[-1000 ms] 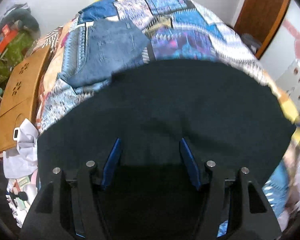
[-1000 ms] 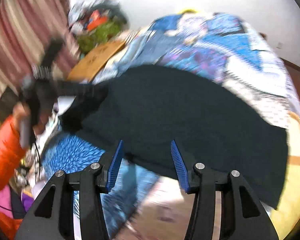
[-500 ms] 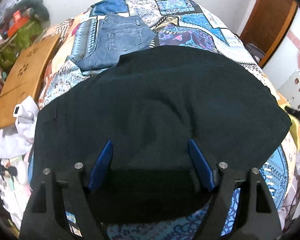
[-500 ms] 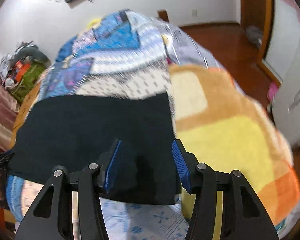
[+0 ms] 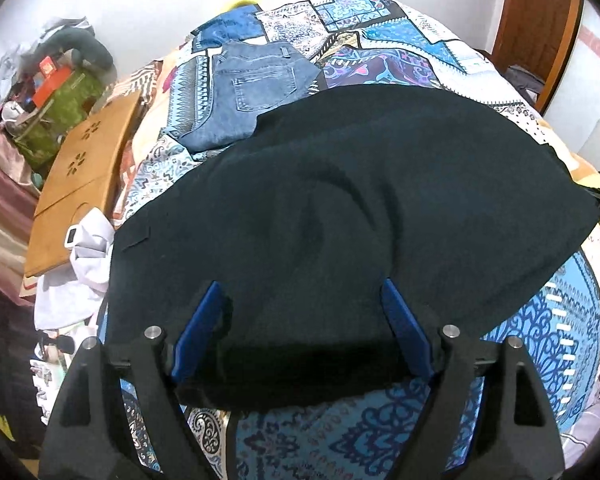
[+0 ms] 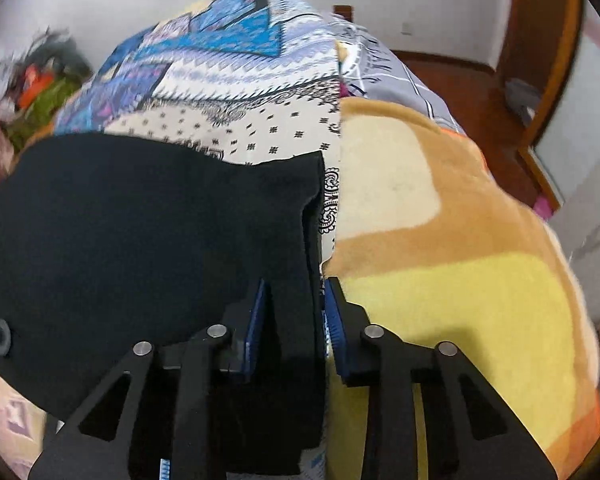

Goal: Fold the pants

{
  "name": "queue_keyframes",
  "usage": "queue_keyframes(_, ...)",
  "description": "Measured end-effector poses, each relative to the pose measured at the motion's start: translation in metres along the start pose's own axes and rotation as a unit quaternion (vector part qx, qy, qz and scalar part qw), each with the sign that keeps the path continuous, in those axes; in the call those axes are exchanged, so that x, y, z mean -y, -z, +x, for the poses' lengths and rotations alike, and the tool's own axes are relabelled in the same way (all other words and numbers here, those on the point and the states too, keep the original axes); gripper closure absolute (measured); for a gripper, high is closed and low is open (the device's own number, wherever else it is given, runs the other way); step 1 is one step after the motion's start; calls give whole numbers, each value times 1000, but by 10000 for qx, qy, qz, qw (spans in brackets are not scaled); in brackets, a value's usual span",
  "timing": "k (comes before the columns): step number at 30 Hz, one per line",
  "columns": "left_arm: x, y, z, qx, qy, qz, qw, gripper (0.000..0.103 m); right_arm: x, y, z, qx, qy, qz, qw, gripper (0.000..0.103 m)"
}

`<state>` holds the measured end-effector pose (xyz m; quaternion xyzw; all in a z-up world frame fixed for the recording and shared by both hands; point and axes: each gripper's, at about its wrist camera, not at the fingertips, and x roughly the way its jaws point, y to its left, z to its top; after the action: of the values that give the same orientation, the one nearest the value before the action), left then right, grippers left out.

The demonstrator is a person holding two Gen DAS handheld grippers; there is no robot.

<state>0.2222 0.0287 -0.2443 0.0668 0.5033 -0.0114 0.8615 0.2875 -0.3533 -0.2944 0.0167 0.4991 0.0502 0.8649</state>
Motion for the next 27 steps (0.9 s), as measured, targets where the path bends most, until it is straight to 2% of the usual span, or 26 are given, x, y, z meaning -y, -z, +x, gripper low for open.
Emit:
queue_keyframes(6,-9,6,-5,19,95,-137,9999,21,4,-7,-5,-194,12,248,9995,81)
queue_keyframes(9,-8,2,-12,68,53,-44,10000,21,5,-9,-31,-54,-152,604,9980,80)
queue_keyframes(14,-3,-21,-23,375,-21,69,9993,21,3,1,-82,459,-726,1078,9905,37)
queue_keyframes(17,4,-37,-21,457,105,69,9989,19,-8,13,-103,635,-1056,1385,9827,22)
queue_keyframes(23,26,-51,-9,434,351,153,9983,18,-28,43,-92,321,-1856,2152,9582,22)
queue_keyframes(27,39,-52,-7,446,445,259,9977,18,-24,55,-69,110,-1983,2798,9393,22)
